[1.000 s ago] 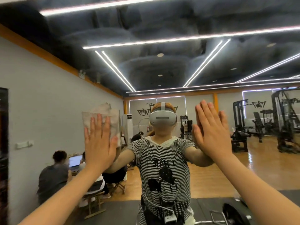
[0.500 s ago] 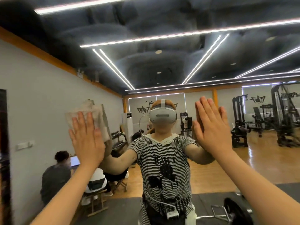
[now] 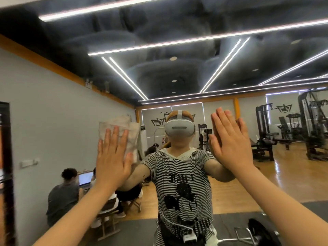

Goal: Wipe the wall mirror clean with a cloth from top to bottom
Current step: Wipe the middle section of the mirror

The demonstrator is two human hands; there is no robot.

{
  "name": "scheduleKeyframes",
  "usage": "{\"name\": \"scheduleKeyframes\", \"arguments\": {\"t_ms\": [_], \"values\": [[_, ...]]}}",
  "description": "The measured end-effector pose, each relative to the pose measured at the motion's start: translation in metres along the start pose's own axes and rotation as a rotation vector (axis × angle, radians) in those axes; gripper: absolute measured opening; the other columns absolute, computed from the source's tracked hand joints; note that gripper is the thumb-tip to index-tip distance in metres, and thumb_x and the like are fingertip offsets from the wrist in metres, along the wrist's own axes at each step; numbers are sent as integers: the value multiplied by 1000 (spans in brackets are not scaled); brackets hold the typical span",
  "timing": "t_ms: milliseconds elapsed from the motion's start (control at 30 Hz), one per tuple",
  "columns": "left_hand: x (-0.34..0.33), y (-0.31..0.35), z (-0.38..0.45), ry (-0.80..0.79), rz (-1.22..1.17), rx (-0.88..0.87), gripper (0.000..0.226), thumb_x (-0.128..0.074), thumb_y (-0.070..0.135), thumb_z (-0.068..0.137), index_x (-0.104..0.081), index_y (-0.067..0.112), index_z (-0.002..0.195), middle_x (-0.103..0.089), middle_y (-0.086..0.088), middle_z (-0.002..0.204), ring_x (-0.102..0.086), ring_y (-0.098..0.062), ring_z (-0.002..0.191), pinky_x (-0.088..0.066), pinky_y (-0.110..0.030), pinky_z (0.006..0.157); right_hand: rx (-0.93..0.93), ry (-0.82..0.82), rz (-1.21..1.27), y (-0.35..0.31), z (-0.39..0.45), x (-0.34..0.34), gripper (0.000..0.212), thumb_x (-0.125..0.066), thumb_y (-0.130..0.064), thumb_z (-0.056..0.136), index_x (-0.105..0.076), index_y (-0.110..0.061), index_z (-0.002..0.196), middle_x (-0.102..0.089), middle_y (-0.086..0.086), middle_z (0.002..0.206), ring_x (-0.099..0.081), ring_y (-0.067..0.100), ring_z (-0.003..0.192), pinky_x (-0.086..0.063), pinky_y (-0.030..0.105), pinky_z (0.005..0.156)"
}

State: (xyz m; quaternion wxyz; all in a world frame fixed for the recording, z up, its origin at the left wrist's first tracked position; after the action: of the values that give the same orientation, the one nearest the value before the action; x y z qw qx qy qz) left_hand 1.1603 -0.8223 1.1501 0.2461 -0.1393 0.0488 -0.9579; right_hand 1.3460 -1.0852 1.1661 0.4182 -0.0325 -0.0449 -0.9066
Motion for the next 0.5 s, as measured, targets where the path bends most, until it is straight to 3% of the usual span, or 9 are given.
{"name": "scheduleKeyframes", "arguments": {"t_ms": [133, 200, 267, 367, 433, 500], "values": [[9, -38, 8, -29, 56, -143, 63, -27, 39, 97, -11, 23, 156, -18, -9, 159, 9, -14, 149, 7, -31, 119, -3, 3, 13, 0, -1, 0, 58, -36, -37, 96, -34, -12, 148, -27, 6, 156, -20, 19, 144, -5, 38, 118], [9, -43, 8, -8, 23, -20, 62, -28, 36, 95, -20, 15, 153, -21, -15, 158, 3, -19, 150, 2, -33, 118, -1, 14, 17, 0, -1, 0, 58, -36, -36, 95, -34, -12, 148, -29, 8, 155, -21, 20, 144, -2, 36, 118], [7, -29, 6, 49, -44, 203, 64, -24, 35, 94, -20, 11, 153, -17, -16, 159, -6, -29, 148, -2, -41, 117, -2, 22, 13, -1, -2, 0, 58, -36, -36, 95, -34, -11, 148, -30, 8, 155, -22, 21, 144, -1, 37, 118], [2, 10, 8, 127, -136, 568, 64, -18, 37, 95, -16, 14, 154, -9, -13, 161, -6, -34, 148, -2, -49, 117, -10, 16, 0, -1, -3, -1, 59, -34, -37, 95, -33, -12, 148, -30, 8, 155, -22, 21, 144, 0, 37, 118], [0, 39, 16, 139, -167, 630, 64, -13, 41, 95, -6, 16, 153, -5, -12, 162, -1, -34, 149, 2, -48, 118, -14, 12, -10, 0, -3, -2, 60, -33, -38, 95, -33, -12, 149, -30, 8, 156, -21, 21, 144, 1, 36, 118], [-5, 66, 22, 110, -142, 548, 63, -8, 43, 94, 2, 19, 151, 3, -9, 161, 5, -30, 148, 10, -42, 117, -14, 5, -14, 0, -3, -3, 60, -33, -39, 95, -33, -12, 149, -29, 7, 156, -20, 20, 144, 2, 36, 118]]}}
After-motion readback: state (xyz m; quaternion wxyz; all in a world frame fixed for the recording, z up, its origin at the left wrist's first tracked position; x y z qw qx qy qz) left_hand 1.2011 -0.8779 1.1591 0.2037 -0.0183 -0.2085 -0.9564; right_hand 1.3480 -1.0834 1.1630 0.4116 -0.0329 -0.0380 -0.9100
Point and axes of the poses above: each hand's wrist, its own z-axis towards the middle knuckle, its own x-axis out of the back of the hand, y = z × x, the point moved 4 cm from there along z, towards the middle knuckle
